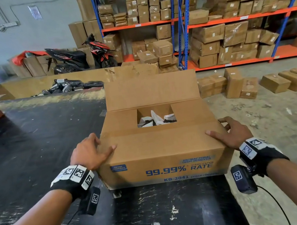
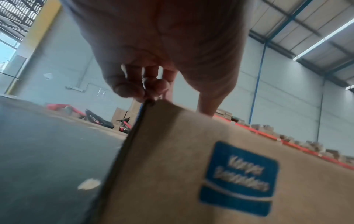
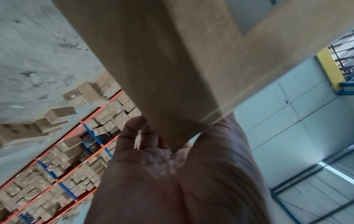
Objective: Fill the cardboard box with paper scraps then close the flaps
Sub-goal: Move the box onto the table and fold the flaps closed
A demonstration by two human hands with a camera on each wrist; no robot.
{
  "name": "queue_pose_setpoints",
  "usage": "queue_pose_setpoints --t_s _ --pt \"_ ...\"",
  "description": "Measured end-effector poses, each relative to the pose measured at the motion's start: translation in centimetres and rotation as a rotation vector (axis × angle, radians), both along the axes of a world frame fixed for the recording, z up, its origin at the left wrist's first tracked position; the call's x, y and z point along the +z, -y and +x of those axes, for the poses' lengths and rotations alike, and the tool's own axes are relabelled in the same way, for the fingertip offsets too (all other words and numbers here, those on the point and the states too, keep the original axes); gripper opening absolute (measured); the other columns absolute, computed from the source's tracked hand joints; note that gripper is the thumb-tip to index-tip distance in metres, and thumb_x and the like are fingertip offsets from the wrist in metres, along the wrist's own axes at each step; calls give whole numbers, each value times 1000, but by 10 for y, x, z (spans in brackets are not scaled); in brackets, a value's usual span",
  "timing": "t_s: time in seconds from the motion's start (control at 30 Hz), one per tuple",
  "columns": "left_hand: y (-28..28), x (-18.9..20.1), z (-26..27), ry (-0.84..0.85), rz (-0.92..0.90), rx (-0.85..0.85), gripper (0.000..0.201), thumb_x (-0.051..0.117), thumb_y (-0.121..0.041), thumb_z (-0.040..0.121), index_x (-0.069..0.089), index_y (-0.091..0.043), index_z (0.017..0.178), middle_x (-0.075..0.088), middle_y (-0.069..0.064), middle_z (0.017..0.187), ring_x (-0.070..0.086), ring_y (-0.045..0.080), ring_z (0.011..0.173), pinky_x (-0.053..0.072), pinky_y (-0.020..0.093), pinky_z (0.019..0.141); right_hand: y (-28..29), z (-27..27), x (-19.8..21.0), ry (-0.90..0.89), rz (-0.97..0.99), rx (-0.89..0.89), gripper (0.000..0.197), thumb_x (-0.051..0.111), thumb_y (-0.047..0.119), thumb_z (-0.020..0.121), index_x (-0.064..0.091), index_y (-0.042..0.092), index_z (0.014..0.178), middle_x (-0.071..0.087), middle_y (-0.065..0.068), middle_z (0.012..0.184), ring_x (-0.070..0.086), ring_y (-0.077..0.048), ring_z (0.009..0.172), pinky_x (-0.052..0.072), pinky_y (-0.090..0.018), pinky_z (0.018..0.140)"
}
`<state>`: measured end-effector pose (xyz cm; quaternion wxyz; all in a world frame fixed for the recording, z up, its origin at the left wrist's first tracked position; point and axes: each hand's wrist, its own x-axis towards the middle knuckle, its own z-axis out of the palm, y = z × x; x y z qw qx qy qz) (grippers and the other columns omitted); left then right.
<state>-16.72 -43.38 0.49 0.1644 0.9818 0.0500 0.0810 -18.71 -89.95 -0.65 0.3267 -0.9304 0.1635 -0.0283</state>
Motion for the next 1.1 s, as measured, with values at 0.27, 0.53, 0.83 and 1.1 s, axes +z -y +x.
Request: queue_pose_setpoints --t_s 0.27,0.53,0.83,1.1 --pt "54 11 -12 35 207 -491 77 52 -83 78 36 -47 144 39 -7 148 41 18 136 36 48 111 6 -7 -4 20 -49 57 101 61 90 54 53 32 136 66 0 112 64 -24 98 50 -35 79" --pt "102 -17 -2 -175 375 -617 73 4 -88 86 -20 -58 149 -24 -11 164 -24 21 152 -8 59 123 11 17 41 -143 -316 218 85 69 82 62 53 33 129 63 12 104 62 -12 88 49 -31 71" --pt "96 -15 -16 -176 326 -626 70 5 -89 85 -24 -64 144 -30 -14 162 -36 17 148 -15 57 121 -84 176 123 161 -544 427 60 65 62 82 54 29 130 57 1 130 55 -22 118 45 -47 103" --pt "93 -16 -13 -164 258 -634 72 9 -92 83 -18 -66 145 -28 -17 162 -33 15 149 -16 56 120 -136 279 107 -76 -662 448 111 54 82 64 25 25 155 33 -6 159 32 -34 143 29 -55 115"
